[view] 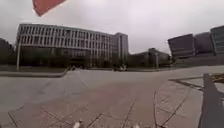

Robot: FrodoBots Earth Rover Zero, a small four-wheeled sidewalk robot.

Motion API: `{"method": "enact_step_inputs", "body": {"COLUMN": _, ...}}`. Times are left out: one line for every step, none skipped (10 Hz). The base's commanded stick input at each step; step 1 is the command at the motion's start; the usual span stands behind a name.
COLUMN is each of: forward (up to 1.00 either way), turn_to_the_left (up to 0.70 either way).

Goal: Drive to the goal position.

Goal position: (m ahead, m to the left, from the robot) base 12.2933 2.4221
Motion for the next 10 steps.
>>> {"method": "enact_step_inputs", "body": {"forward": 0.7, "turn_to_the_left": 0.0}}
{"method": "enact_step_inputs", "body": {"forward": 0.7, "turn_to_the_left": 0.0}}
{"method": "enact_step_inputs", "body": {"forward": 0.7, "turn_to_the_left": 0.02}}
{"method": "enact_step_inputs", "body": {"forward": 0.7, "turn_to_the_left": 0.07}}
{"method": "enact_step_inputs", "body": {"forward": 0.7, "turn_to_the_left": 0.18}}
{"method": "enact_step_inputs", "body": {"forward": 0.7, "turn_to_the_left": 0.31}}
{"method": "enact_step_inputs", "body": {"forward": 0.7, "turn_to_the_left": 0.07}}
{"method": "enact_step_inputs", "body": {"forward": 0.7, "turn_to_the_left": 0.0}}
{"method": "enact_step_inputs", "body": {"forward": 0.7, "turn_to_the_left": 0.0}}
{"method": "enact_step_inputs", "body": {"forward": 0.7, "turn_to_the_left": 0.0}}
